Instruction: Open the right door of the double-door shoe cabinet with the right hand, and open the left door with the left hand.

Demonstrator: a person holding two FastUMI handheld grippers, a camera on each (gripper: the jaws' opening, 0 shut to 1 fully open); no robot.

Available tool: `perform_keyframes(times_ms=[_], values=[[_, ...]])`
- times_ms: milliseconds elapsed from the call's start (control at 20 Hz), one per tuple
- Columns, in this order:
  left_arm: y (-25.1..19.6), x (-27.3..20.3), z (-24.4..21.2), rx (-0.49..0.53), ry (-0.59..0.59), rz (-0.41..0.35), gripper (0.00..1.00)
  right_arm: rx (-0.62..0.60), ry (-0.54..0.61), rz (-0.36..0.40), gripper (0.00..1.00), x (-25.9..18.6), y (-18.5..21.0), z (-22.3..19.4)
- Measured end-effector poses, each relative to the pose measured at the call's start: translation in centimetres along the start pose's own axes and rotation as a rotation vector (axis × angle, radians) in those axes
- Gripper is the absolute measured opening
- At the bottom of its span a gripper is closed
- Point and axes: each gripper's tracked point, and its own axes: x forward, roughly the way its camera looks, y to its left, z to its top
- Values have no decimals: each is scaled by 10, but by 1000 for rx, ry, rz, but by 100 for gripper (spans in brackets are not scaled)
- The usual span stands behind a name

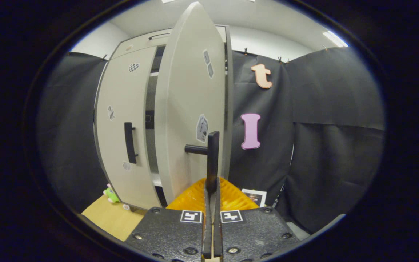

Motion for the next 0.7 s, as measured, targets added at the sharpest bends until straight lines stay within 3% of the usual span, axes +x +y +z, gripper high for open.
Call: perform_keyframes(times_ms=[300,700], values=[[-3,2,2,-7,-3,-19,96,8,15,-29,4,4,-40,-1],[-34,26,7,-33,8,-22,96,93,37,70,4,9,-67,-2]])
